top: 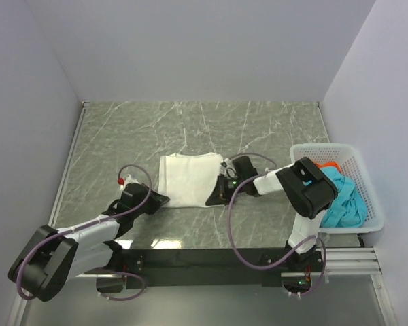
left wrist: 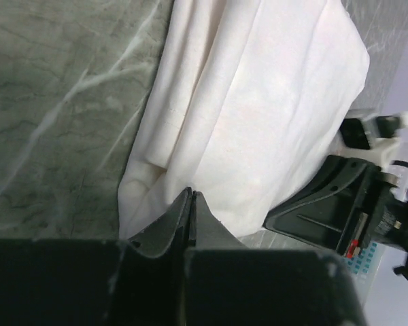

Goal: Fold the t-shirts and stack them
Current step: Fold the tshirt

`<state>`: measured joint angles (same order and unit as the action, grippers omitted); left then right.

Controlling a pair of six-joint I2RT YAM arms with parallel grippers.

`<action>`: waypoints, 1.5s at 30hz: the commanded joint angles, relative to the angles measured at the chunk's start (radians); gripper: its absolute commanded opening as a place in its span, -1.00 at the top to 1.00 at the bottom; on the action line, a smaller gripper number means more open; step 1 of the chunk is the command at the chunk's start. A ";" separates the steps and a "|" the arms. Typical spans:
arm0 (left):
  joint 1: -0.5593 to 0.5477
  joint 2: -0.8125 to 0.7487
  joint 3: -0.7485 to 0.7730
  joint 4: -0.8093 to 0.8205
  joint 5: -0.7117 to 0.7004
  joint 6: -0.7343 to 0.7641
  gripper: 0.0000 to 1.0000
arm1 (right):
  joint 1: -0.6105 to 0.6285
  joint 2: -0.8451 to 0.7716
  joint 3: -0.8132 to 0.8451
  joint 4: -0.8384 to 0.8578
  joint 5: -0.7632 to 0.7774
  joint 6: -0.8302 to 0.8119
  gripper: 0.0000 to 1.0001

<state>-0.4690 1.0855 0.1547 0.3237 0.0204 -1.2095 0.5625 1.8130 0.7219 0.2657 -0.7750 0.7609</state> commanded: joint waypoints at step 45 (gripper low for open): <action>0.139 0.171 0.528 -0.509 -0.160 0.413 -0.35 | -0.141 -0.661 0.080 -0.714 0.434 -0.362 0.02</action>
<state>-0.3252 1.3121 0.6792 -0.1673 -0.1734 -0.7982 0.4248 1.1854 0.7982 -0.4572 -0.3573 0.4030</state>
